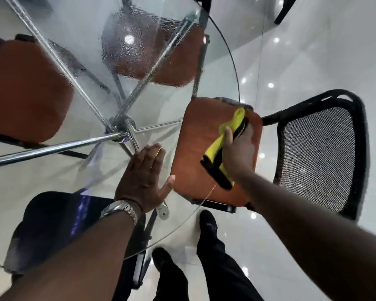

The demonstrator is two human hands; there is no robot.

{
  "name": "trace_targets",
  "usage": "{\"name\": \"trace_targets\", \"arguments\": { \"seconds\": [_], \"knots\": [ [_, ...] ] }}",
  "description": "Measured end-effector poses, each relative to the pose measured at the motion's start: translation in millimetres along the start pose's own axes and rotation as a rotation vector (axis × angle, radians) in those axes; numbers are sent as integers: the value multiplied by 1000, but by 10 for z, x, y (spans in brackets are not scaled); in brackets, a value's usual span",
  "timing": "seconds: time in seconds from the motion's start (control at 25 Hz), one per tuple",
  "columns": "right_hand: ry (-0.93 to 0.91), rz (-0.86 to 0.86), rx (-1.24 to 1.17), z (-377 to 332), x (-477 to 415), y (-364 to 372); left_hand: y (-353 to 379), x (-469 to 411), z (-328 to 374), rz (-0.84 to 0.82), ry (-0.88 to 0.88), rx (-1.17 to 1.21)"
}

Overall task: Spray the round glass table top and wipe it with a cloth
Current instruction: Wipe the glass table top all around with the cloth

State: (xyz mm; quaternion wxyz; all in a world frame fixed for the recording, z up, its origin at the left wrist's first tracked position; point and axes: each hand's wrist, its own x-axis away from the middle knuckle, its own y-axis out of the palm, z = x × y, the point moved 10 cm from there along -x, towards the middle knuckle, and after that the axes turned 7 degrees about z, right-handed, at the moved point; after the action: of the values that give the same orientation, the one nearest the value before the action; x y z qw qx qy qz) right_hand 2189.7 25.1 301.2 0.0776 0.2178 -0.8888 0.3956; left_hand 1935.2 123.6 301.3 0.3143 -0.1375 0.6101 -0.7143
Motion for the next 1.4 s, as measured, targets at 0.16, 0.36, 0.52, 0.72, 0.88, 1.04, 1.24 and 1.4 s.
{"name": "trace_targets", "arguments": {
  "seconds": [0.16,0.36,0.52,0.72,0.88,1.04,1.24,1.4],
  "knots": [
    [-23,19,123,-180,-465,69,63,-28,19,-47,-5,0],
    [52,-2,51,-231,-767,77,30,-5,20,-27,-7,-24],
    [137,33,-108,235,99,21,30,-21,30,-30,-9,-24],
    [22,10,71,-292,-819,44,62,-26,15,-47,-7,-39],
    [76,49,-95,-81,-536,23,48,-12,18,-46,-1,-11],
    [242,170,-259,619,655,126,16,-18,25,-29,5,1],
    [356,170,-327,806,1593,329,5,-5,21,3,8,3],
    [84,121,-33,491,677,65,0,-7,9,8,-5,17]
  ]
}}
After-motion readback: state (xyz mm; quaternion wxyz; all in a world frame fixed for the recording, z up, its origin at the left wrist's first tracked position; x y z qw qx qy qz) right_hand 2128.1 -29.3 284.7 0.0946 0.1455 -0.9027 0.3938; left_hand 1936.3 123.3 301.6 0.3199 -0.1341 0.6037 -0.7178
